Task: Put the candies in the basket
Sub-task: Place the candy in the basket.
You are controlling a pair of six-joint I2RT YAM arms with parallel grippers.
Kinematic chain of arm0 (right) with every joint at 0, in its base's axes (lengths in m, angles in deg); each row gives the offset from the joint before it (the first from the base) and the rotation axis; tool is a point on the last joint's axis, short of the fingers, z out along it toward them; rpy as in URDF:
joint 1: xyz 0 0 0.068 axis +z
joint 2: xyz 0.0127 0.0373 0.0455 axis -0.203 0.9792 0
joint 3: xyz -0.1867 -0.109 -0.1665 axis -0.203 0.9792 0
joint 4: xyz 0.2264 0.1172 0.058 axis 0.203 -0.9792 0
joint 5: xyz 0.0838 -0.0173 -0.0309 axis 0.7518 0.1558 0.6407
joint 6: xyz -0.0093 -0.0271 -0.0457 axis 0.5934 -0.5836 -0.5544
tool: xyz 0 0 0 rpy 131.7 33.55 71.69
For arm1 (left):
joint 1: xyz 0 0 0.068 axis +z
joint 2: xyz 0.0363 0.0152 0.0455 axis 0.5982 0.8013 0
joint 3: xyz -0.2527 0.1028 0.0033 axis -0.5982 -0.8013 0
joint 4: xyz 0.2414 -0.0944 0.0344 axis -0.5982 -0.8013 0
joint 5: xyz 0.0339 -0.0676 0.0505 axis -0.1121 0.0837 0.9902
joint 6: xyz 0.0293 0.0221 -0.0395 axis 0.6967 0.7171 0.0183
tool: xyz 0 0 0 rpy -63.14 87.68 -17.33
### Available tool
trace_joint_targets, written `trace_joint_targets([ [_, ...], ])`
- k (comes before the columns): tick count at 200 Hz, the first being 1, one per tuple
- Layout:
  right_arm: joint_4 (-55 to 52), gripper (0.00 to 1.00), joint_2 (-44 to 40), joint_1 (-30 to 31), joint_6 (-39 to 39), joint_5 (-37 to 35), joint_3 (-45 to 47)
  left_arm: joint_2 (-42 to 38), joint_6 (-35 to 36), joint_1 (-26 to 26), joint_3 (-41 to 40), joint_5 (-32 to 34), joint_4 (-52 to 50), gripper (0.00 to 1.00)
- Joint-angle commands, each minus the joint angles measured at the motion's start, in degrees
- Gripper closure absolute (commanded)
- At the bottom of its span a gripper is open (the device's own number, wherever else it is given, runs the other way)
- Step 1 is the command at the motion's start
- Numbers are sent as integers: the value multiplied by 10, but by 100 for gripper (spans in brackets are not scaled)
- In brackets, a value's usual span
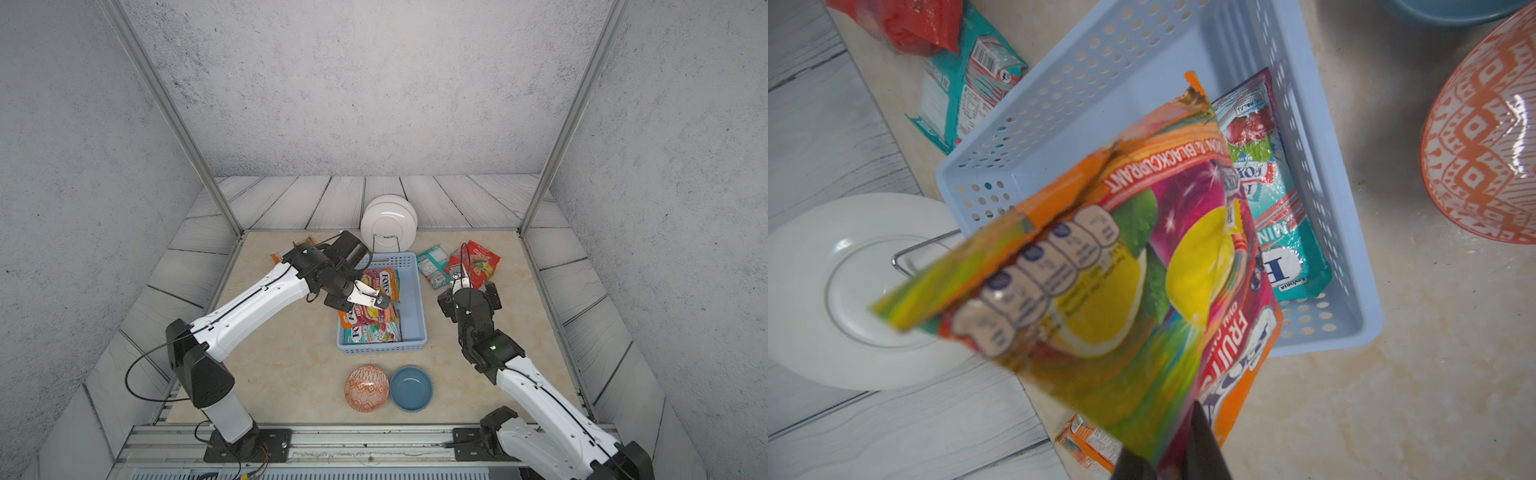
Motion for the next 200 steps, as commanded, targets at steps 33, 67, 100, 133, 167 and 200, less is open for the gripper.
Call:
trace_joint_targets([
  [33,1,1,-3,-3,3,-4,6,43,2,-29,22,32,-28,100],
  [67,6,1,0,-3,4,5,-1,52,-4,-32,2,27,-30,100],
  [100,-3,1,15,-3,18,5,-6,51,-13,-35,-25,22,-30,100],
  [133,1,1,25,-3,21,-1,-2,35,-23,-43,-61,22,3,69],
  [167,-4,1,29,-3,25,11,-9,-8,-42,-44,-93,37,78,44],
  [200,-8,1,22,-3,29,22,-9,-76,-80,-34,-114,19,130,16],
])
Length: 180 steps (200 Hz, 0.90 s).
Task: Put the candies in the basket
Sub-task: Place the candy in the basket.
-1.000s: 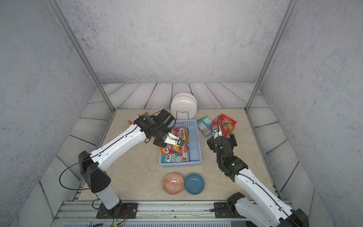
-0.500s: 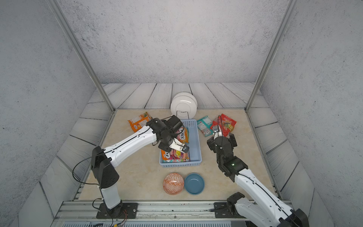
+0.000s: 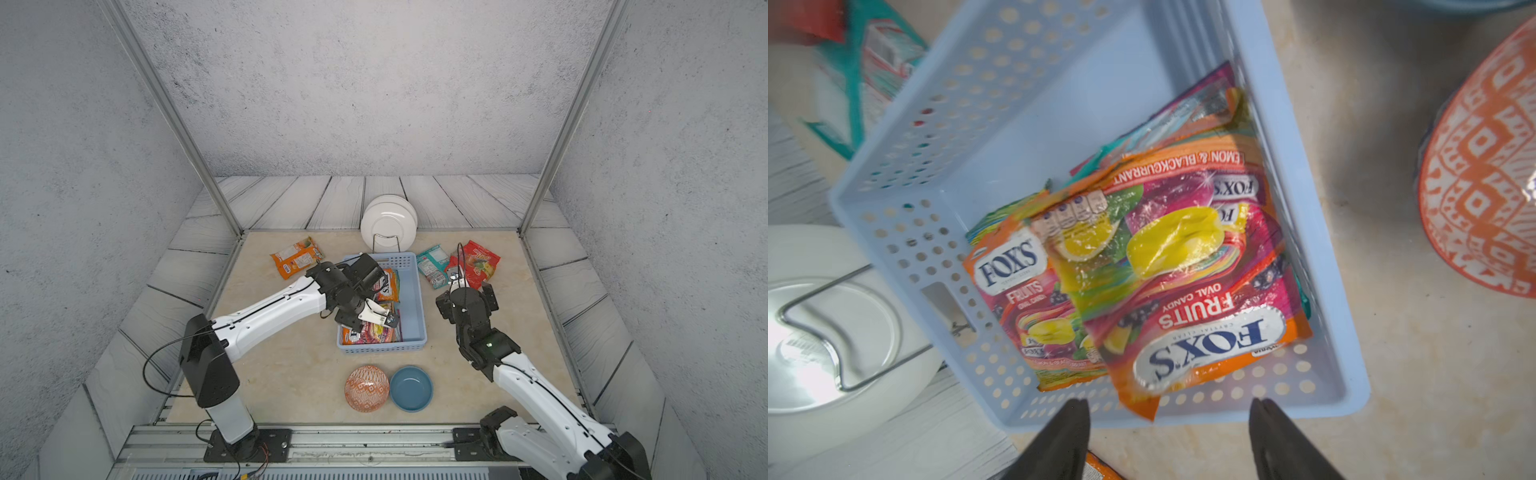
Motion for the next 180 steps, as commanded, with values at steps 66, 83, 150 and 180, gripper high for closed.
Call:
trace_joint_targets([
  [66,-18,1,-22,-2,2,98,-11,-163,-176,88,-37,-65,75,10],
  [83,-15,2,-25,-1,7,111,-6,-187,-216,120,-48,-88,81,10],
  [150,-89,12,27,1,70,206,-80,-289,-380,252,-128,-175,137,4],
  [180,-122,17,63,8,127,255,-120,-325,-442,319,-168,-237,153,1],
])
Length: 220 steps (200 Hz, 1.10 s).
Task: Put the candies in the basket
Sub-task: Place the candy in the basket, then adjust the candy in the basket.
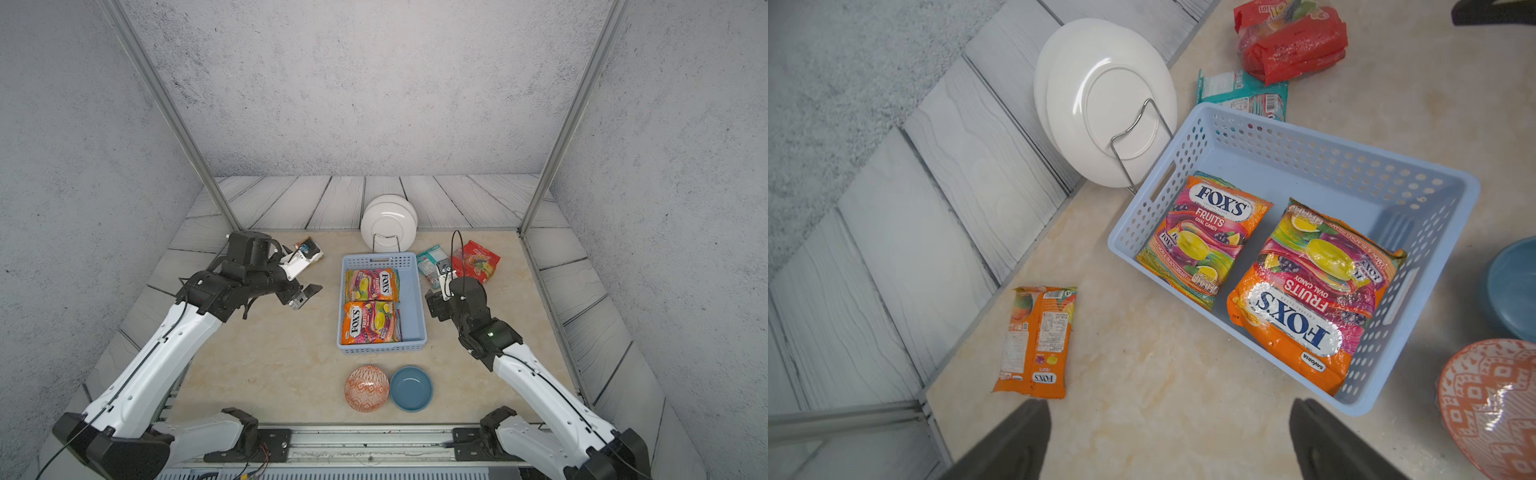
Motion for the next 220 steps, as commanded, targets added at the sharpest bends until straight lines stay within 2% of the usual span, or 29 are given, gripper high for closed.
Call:
trace_joint_targets([
  [1,-39,17,26,7,61,58,-32,-28,-75,38,-30,-66,25,1],
  [54,-46,19,102,57,86,70,-77,-81,-122,103,-101,-109,58,1],
  [124,-46,20,219,121,94,68,-151,-99,-211,206,-143,-184,114,1],
  [161,-38,25,292,144,100,73,-187,-107,-212,215,-162,-195,127,1],
  [220,-79,26,407,173,90,73,-269,-105,-220,222,-169,-201,135,1],
])
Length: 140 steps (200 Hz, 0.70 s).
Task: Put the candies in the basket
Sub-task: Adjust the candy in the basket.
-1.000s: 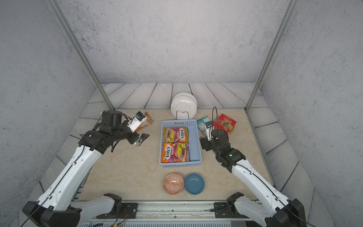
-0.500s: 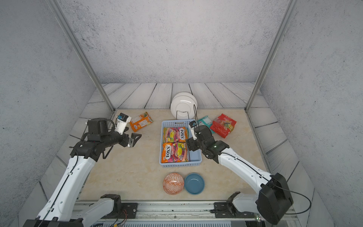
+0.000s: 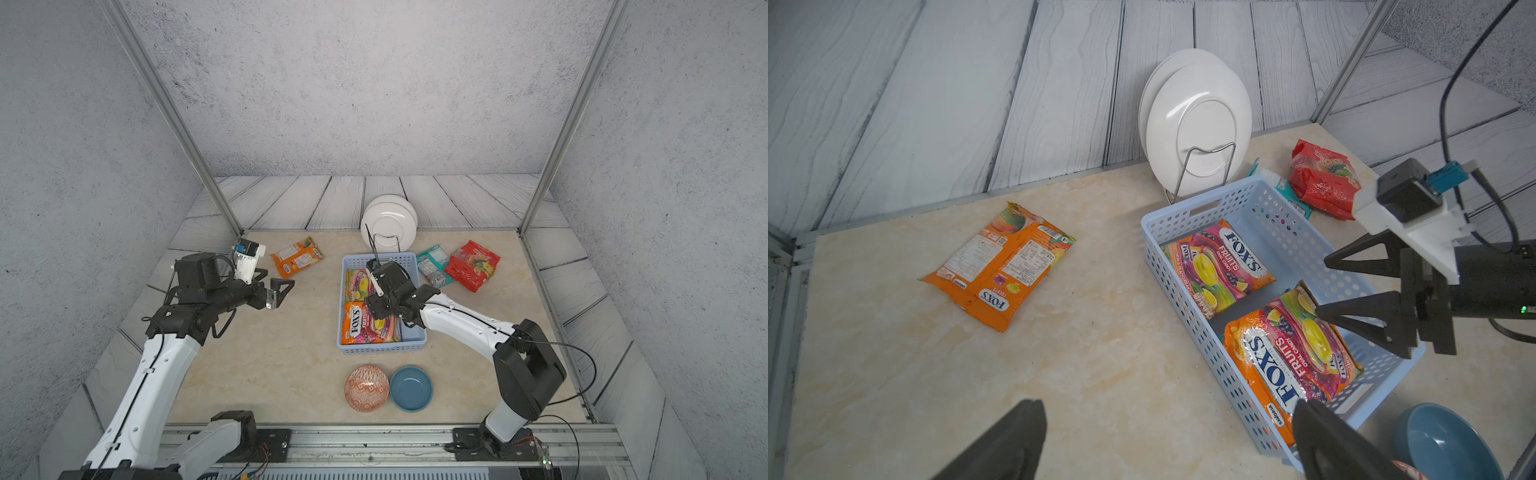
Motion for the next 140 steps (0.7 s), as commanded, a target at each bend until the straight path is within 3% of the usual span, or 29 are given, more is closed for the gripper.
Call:
trace_joint_targets([
  [1,-26,26,47,8,-2,-1,-34,-3,-8,7,-1,-14,8,1],
  [53,-21,30,121,11,17,8,-18,-4,-4,7,-5,-14,10,1],
  [77,-5,32,120,14,16,7,14,-4,-4,7,-12,-23,20,1],
  [140,-121,31,60,13,-24,-67,-83,2,-11,7,-2,-17,13,1],
])
